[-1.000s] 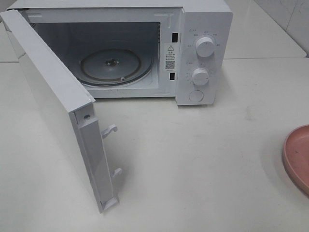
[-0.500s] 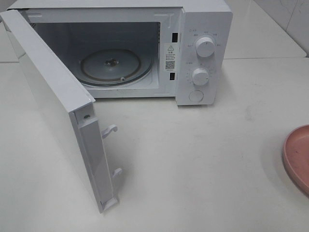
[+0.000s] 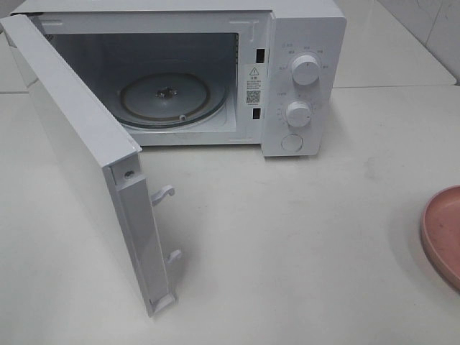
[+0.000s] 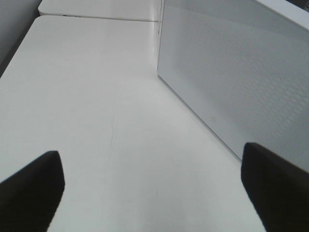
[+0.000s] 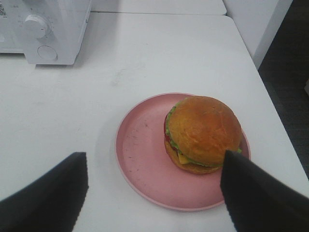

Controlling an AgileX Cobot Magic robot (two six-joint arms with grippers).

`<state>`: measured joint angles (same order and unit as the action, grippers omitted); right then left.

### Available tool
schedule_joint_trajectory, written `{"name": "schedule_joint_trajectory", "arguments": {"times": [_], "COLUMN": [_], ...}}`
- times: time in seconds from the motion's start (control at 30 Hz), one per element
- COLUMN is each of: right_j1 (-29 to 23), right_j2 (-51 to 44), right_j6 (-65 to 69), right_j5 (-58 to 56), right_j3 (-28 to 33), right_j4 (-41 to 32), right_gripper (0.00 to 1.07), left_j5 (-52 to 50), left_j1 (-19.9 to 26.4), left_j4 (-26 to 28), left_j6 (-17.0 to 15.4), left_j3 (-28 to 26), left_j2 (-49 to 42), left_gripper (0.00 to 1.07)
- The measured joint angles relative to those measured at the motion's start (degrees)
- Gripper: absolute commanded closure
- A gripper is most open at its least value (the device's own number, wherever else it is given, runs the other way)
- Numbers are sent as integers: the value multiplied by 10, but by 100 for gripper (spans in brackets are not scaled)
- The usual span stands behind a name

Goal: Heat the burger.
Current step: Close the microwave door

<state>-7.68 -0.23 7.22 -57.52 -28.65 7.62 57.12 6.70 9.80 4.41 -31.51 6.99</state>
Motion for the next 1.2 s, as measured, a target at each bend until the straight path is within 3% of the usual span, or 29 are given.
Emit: {"name": "schedule_joint_trajectory", "arguments": {"times": [0.03, 0.1, 0.13, 0.17, 0.2, 0.23, 0.27, 0.3, 0.37, 0.57, 0.8, 1.1, 1.2], "right_j1": [0, 0, 0, 0, 0, 0, 0, 0, 0, 0, 0, 0, 0], "right_j2": [0, 0, 0, 0, 0, 0, 0, 0, 0, 0, 0, 0, 0], "right_j6": [0, -2, -2, -2, -2, -3, -3, -3, -3, -3, -3, -3, -3], "right_j5": [0, 0, 0, 0, 0, 0, 0, 0, 0, 0, 0, 0, 0], "right_j3": [0, 0, 0, 0, 0, 0, 0, 0, 0, 0, 0, 0, 0], "right_j4": [0, 0, 0, 0, 0, 0, 0, 0, 0, 0, 0, 0, 0], "right_gripper": [31, 31, 31, 31, 31, 31, 31, 31, 31, 31, 31, 31, 31], "left_j5": [0, -30, -30, -46, -46, -53, -68, -68, -99, -209, -422, -644, -721], "left_j1": [0, 0, 0, 0, 0, 0, 0, 0, 0, 0, 0, 0, -2], "left_j4": [0, 2, 2, 2, 2, 2, 2, 2, 2, 3, 13, 11, -14], "left_j6": [0, 0, 0, 0, 0, 0, 0, 0, 0, 16, 58, 62, 50], "left_j3": [0, -1, -1, -1, -1, -1, -1, -1, -1, 17, 88, 141, 156], "left_j2": [0, 37, 37, 62, 62, 76, 104, 104, 147, 199, 277, 386, 432], "left_gripper": [24, 49, 49, 62, 62, 70, 86, 86, 107, 107, 107, 107, 107]}}
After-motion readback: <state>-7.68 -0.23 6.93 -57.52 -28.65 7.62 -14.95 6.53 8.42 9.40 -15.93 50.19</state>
